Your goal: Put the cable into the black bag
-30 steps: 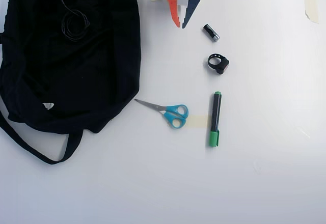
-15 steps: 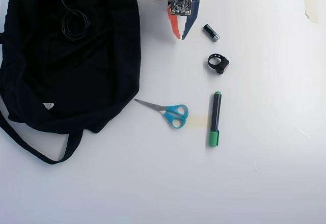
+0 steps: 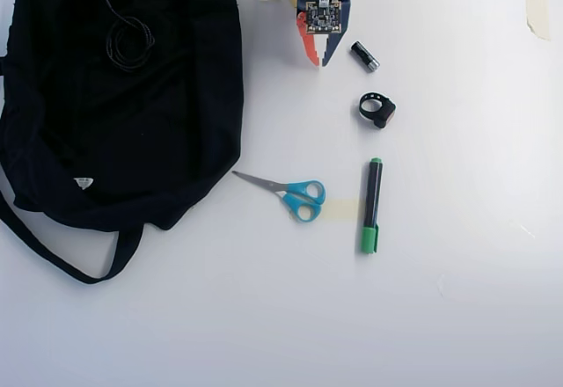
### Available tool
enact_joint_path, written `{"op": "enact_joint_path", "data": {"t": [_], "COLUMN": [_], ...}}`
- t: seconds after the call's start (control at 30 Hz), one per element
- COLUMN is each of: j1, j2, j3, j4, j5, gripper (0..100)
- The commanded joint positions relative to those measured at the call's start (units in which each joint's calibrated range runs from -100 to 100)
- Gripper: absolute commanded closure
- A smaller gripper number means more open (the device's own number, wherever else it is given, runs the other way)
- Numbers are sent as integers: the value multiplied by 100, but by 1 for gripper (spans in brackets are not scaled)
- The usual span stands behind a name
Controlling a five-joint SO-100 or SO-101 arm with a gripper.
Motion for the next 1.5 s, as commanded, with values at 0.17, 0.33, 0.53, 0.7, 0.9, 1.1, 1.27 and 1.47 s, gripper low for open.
{"op": "enact_joint_path", "data": {"t": [0.17,0.33,0.53,0.7,0.9,1.1,1.27,1.47], "j1": [12,72,72,72,72,72,72,72], "j2": [-91,-83,-83,-83,-83,-83,-83,-83], "j3": [133,133,133,133,133,133,133,133], "j4": [241,241,241,241,241,241,241,241], "j5": [14,24,24,24,24,24,24,24], "gripper": [98,98,98,98,98,98,98,98]}}
